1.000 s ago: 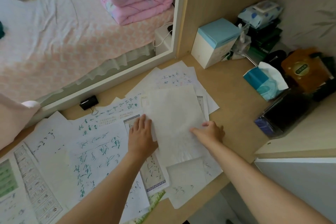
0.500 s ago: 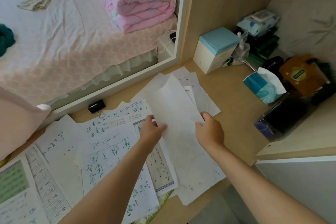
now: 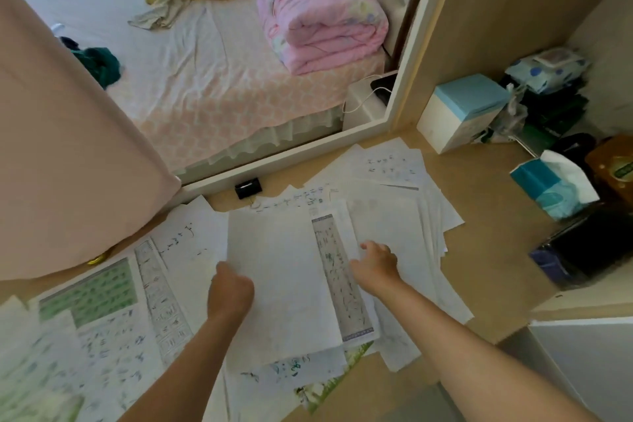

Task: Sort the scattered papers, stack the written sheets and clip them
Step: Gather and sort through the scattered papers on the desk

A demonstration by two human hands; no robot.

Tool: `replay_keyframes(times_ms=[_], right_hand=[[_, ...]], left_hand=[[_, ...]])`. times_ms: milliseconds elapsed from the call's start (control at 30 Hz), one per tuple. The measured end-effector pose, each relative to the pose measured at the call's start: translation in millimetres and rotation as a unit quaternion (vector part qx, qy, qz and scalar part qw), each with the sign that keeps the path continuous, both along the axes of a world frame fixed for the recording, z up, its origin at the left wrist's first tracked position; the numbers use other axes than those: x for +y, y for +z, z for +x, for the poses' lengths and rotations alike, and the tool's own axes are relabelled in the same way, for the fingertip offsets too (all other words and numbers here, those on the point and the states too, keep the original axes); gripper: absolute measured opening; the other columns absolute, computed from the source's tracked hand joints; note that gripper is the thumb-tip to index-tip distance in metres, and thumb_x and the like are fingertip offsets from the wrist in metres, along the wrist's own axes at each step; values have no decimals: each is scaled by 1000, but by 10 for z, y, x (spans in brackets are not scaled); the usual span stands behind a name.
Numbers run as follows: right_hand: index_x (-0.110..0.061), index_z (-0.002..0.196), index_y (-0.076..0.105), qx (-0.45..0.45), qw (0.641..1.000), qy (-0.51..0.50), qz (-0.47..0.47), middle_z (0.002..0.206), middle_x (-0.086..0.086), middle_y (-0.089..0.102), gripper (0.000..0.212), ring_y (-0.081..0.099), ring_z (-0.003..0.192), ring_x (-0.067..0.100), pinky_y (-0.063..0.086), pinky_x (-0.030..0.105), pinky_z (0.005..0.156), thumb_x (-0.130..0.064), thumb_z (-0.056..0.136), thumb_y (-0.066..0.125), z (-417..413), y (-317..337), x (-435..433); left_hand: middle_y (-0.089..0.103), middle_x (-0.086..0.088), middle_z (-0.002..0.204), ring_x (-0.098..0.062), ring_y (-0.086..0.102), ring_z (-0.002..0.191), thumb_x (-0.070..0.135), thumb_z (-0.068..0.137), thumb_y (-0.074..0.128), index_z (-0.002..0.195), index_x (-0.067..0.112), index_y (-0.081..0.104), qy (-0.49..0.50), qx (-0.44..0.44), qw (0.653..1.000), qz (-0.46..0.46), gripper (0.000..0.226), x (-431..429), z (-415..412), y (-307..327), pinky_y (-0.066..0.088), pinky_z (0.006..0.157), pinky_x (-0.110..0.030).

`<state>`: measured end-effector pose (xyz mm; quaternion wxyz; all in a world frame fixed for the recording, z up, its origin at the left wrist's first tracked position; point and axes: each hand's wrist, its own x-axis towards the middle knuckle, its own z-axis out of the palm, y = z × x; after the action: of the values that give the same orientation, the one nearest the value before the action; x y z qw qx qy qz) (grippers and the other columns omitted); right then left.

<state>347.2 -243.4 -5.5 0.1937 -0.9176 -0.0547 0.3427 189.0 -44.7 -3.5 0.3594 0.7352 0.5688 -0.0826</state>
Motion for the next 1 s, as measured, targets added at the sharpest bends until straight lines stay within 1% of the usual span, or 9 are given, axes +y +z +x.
replay_keyframes(times_ms=[133,200,300,367,533,633,700,800,1000], right_hand=[[-18,150,23,-5,994,-107,11,143,15,30,74,39,128,35,45,38,92,-23,88,63,-250,-122,162],[-17,150,22,26,989,-141,28,143,14,35,78,50,120,32,49,36,87,-23,86,68,-306,-159,235],[-11,132,49,75,985,-149,54,124,8,62,53,62,95,25,55,33,81,-23,84,67,-330,-211,313],[-10,120,63,65,986,-138,60,111,8,69,33,65,91,26,57,33,81,-19,88,60,-354,-235,338],[-10,115,66,67,973,-130,177,106,5,69,25,63,92,22,48,27,75,-24,100,52,-405,-109,299],[-4,121,61,108,961,-146,210,116,4,65,44,59,108,24,46,33,90,-41,103,43,-374,-9,206],[-14,127,59,153,952,-116,238,122,-3,63,45,57,110,16,43,30,96,-48,97,55,-382,6,117],[-16,125,60,133,959,-87,234,118,1,67,41,64,105,18,52,32,93,-22,87,74,-347,-16,-18],[-12,114,65,31,954,-194,225,104,5,69,26,65,92,24,53,31,78,-12,88,67,63,-22,-407]], left_hand=[[36,-23,137,-41,34,127,16,90,57,134,6,39,-15,118,993,21,49,97,-318,-118,43,96,-53],[27,-20,136,-42,31,126,19,86,64,136,11,36,-9,101,995,3,58,109,-359,-138,43,95,-53],[33,-19,132,-42,42,119,16,76,77,137,14,31,58,24,997,-53,76,109,-390,-163,49,91,-49],[43,-16,125,-36,52,108,14,75,80,138,8,28,95,-32,990,-100,82,95,-414,-176,49,81,-39],[64,-14,115,-27,61,89,8,88,69,126,0,57,116,-144,973,-141,40,98,-433,-184,51,77,-33],[63,-14,118,-30,65,95,14,92,64,125,10,59,103,-200,960,-169,33,69,-330,-113,56,81,-40],[65,-9,114,-30,65,98,14,94,60,123,17,56,104,-220,946,-214,28,18,-237,-66,56,86,-46],[67,-8,112,-30,67,98,11,92,64,120,17,56,105,-252,929,-251,29,-55,-91,-45,57,85,-48],[70,-7,108,-27,69,95,12,88,71,118,13,59,128,-255,920,-268,32,-124,336,-43,58,80,-42]])
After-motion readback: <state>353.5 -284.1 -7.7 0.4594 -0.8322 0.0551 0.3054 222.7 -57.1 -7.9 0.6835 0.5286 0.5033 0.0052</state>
